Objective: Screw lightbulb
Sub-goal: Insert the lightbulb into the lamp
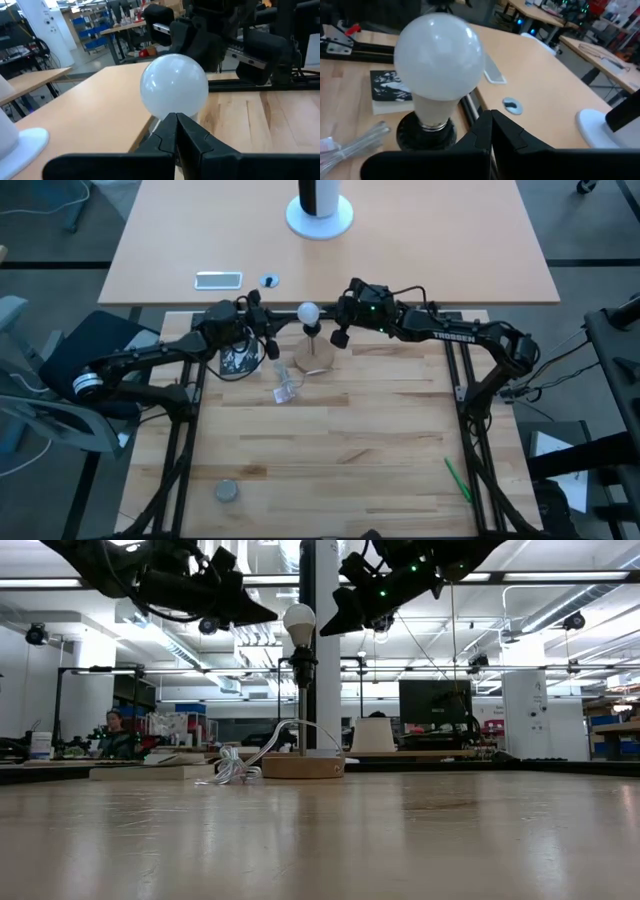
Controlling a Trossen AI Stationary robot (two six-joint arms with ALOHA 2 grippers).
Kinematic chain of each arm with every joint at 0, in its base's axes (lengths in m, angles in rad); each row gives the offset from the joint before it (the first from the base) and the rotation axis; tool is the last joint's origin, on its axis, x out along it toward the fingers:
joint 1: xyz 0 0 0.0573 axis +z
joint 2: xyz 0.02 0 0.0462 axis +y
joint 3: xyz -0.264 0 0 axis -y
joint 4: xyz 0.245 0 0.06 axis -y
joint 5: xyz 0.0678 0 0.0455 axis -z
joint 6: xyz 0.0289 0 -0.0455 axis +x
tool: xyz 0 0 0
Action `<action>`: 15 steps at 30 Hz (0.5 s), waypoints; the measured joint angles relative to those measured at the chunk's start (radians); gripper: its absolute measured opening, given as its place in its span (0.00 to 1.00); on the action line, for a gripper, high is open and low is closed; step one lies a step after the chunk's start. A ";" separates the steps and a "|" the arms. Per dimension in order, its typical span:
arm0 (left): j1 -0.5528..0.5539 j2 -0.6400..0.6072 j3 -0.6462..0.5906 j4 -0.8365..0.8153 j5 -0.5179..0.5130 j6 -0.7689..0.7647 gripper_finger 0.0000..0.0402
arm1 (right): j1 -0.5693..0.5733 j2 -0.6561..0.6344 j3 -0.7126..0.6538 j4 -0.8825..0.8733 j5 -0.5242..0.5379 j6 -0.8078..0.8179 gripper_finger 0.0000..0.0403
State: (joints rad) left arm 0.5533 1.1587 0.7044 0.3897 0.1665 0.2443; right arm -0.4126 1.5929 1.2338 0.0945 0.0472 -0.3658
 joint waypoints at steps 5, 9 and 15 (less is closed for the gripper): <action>-0.004 0.027 0.000 0.043 0.001 -0.001 0.00 | 0.000 0.000 0.002 0.028 -0.087 -0.020 0.00; -0.006 0.046 0.000 0.085 0.001 -0.003 0.00 | 0.000 0.000 0.002 0.028 -0.120 -0.020 0.00; -0.006 0.079 0.000 0.127 0.002 -0.007 0.00 | 0.000 0.000 0.001 0.015 -0.118 -0.012 0.00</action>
State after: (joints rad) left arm 0.5469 1.2376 0.7044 0.5163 0.1680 0.2370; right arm -0.4126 1.5929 1.2343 0.1098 -0.0711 -0.3782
